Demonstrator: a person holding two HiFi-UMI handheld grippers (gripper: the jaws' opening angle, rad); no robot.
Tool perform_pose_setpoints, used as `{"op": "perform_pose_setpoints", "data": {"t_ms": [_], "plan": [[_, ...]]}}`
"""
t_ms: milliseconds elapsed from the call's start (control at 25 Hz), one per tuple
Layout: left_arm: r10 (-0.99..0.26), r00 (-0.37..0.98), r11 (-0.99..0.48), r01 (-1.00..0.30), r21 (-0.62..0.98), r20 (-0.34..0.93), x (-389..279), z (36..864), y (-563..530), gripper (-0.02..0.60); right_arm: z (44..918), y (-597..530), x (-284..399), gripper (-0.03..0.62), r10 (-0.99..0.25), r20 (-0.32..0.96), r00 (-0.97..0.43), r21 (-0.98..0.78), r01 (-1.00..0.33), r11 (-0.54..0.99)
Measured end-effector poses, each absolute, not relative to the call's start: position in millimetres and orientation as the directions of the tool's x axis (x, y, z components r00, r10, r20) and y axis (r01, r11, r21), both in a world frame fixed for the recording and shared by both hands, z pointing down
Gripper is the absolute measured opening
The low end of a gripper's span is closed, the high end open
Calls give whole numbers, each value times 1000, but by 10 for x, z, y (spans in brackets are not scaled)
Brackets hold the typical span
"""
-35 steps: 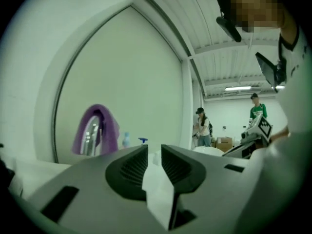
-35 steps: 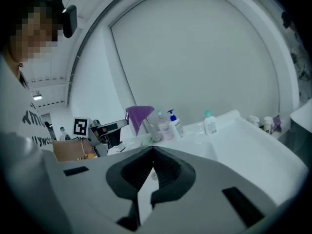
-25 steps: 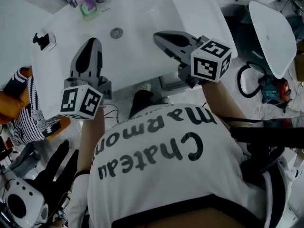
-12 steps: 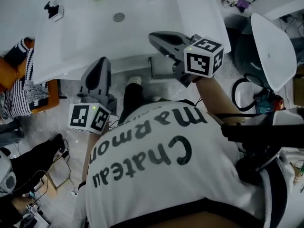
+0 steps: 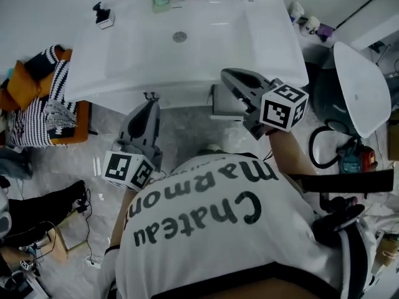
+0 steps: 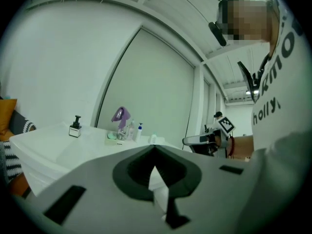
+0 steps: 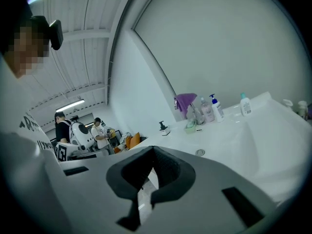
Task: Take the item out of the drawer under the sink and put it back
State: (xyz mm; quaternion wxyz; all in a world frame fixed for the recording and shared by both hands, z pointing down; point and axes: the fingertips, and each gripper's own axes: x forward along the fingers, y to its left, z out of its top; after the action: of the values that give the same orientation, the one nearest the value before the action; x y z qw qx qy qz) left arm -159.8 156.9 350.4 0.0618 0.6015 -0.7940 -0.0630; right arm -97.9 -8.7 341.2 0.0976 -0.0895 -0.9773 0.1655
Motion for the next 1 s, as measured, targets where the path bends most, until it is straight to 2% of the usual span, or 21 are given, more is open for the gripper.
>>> {"op": "perform_pose_setpoints", "data": {"t_ms": [360,720,1000], "plan": [[-983,-175,180,-972,148,44,-1622,3549,2327,9,3424,459,-745,10,28,136,-990,-314,-17,949],[-992,-119,125,-981,149,51,-1513,3760,2948,9,3515,983,-472,10,-61,144,-988,-312,-104,944],[-994,-98,105,-982,156,48,-1454,3792,3080,9,3517,1115,-362,9,-83,162,-983,-304,-130,944]]}}
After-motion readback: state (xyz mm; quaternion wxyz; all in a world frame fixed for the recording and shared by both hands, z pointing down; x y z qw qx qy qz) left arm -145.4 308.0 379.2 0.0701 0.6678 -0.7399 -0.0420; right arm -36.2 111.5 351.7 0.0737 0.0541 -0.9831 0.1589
